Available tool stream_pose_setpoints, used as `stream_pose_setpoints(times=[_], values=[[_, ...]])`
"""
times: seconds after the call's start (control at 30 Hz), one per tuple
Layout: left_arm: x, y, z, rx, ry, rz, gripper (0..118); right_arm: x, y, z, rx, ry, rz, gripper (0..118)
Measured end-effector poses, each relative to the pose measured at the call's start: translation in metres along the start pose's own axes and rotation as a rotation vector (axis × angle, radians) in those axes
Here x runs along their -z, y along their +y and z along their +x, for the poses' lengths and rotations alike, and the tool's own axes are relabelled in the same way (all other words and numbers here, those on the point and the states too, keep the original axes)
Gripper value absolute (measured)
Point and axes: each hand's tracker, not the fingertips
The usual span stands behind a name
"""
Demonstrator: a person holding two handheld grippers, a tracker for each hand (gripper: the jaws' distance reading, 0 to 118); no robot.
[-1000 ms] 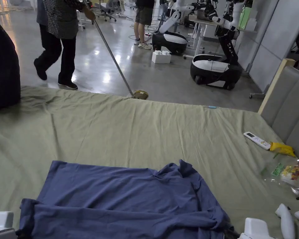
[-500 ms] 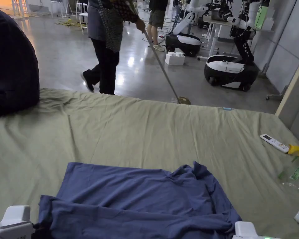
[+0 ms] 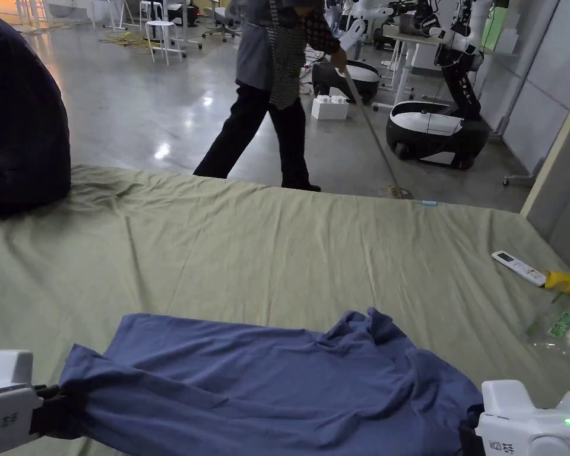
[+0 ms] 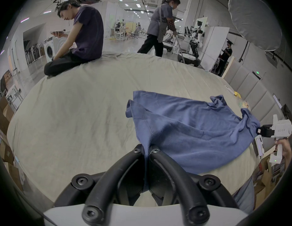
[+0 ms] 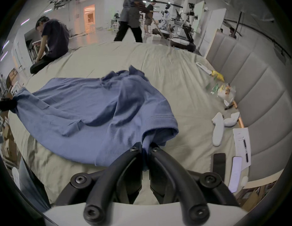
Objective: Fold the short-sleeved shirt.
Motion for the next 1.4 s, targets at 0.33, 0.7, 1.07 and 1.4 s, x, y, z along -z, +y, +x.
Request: stream_pose_setpoints(times=[0.33,0.7,1.07,1.4], values=[[-0.035,-0.053,-0.020,-0.009,0.003,-0.052,5,-0.017,-0.077,-0.006,0.005,0.031,-0.113,7],[0.030,-0.140,-0.054,-0.116,0.048,-0.195,5,0.032,-0.155,-0.026,0.095,0.025,-0.195,8],[0.022,-0.116,-0.035,-0.038,0.088,-0.090,50,-0.003,-0.122,-0.036,0.141,-0.063,-0.002,70],[-0.011,-0.040,0.039,-0.003,0.048,0.313,59,-0.035,-0.044,-0.089,0.122,-0.024,0.448,80]])
